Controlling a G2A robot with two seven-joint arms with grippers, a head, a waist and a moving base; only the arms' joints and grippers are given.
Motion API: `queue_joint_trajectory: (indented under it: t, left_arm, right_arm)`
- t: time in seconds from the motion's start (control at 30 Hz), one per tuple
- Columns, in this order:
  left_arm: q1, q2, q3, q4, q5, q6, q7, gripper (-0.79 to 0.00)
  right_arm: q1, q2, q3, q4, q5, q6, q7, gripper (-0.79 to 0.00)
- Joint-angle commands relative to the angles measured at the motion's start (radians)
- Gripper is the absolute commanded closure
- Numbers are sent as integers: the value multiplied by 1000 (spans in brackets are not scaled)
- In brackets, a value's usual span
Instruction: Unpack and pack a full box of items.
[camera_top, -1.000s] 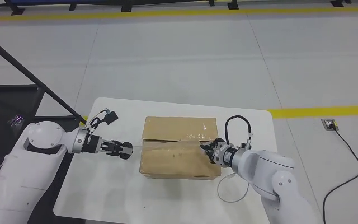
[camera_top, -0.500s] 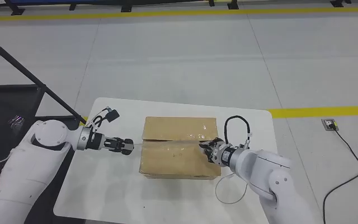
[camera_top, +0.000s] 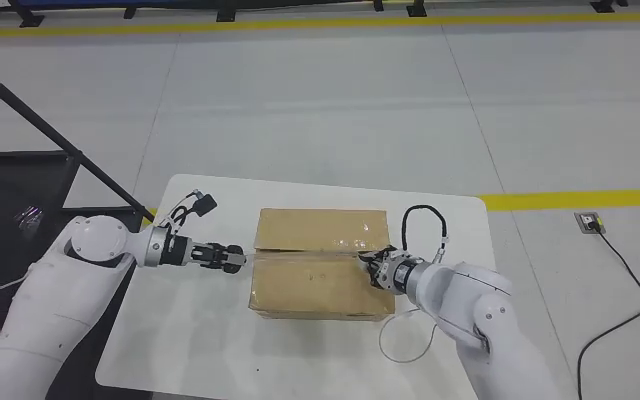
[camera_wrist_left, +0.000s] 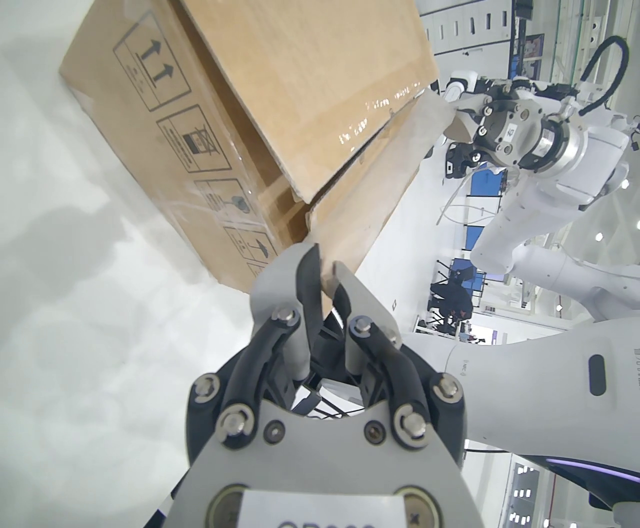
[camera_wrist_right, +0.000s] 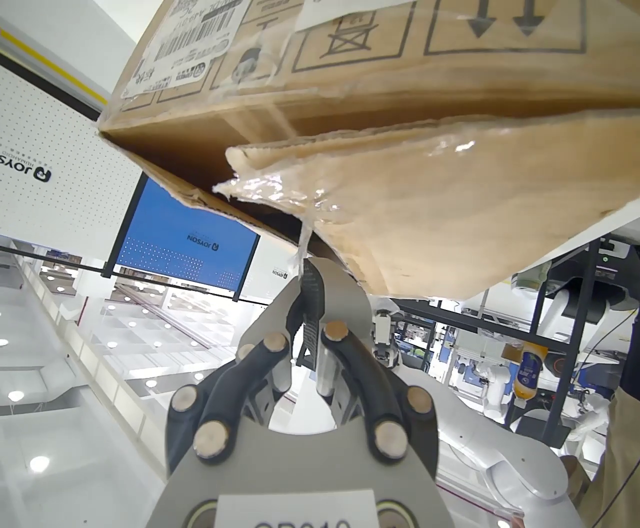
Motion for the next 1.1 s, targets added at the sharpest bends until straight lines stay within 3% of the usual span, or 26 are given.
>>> queue_joint_trajectory:
  t: [0.0, 0.17, 0.2, 0.47, 0.63, 0.77, 1.07]
  left_arm:
    - [-6, 0, 7, 9, -7, -3, 3, -348]
    - [-16, 2, 17, 24, -22, -13, 13, -437]
    - [-17, 3, 18, 25, -23, -15, 15, -526]
    - [9, 31, -23, -24, -63, -65, 65, -563]
    - [91, 83, -111, -158, -150, -85, 85, -588]
    - [173, 118, -167, -258, -183, -98, 98, -659]
    - [259, 148, -216, -359, -223, -133, 133, -677]
  right_arm:
    - [6, 0, 0, 4, 19, -9, -23, 0]
    - [15, 3, 4, 11, 53, -28, -55, 0]
    - [16, 3, 3, 10, 55, -32, -57, 0]
    - [24, 6, -9, 17, 73, -59, -69, 0]
    - [28, 7, -18, 15, 72, -88, -86, 0]
    - [31, 9, -21, 15, 82, -99, -103, 0]
    - [37, 12, -33, 15, 106, -116, -140, 0]
